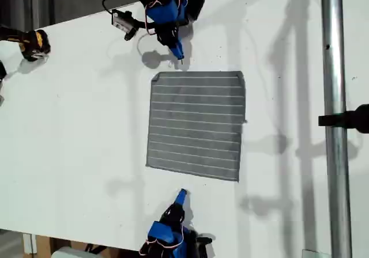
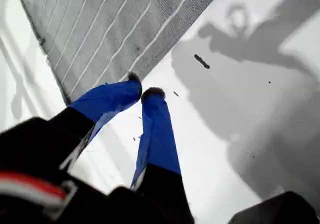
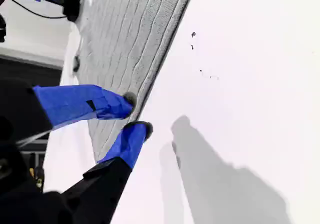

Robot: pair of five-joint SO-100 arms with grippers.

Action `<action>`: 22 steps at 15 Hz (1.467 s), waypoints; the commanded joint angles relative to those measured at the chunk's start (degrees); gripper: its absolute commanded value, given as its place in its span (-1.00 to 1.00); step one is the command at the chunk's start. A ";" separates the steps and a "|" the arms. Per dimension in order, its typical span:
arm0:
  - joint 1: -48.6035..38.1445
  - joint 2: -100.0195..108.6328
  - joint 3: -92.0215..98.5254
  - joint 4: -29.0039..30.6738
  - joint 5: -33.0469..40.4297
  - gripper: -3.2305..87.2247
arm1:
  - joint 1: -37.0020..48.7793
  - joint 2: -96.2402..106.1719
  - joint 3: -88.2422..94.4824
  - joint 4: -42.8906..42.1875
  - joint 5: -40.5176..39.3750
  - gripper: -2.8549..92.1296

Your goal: Grasp corners of a towel and fold twice.

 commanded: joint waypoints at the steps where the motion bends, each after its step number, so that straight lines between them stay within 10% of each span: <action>1: 0.18 0.35 -0.26 1.76 -40.96 -0.96 | -5.54 0.35 -4.48 0.97 -0.18 -0.94; 13: 0.70 0.35 -0.26 1.58 -41.75 -0.96 | -7.38 -2.37 -15.29 -1.32 0.18 -0.94; 22: 0.70 0.35 -0.18 1.41 -41.40 -0.96 | -21.09 -59.15 -57.66 -8.88 -9.58 -0.94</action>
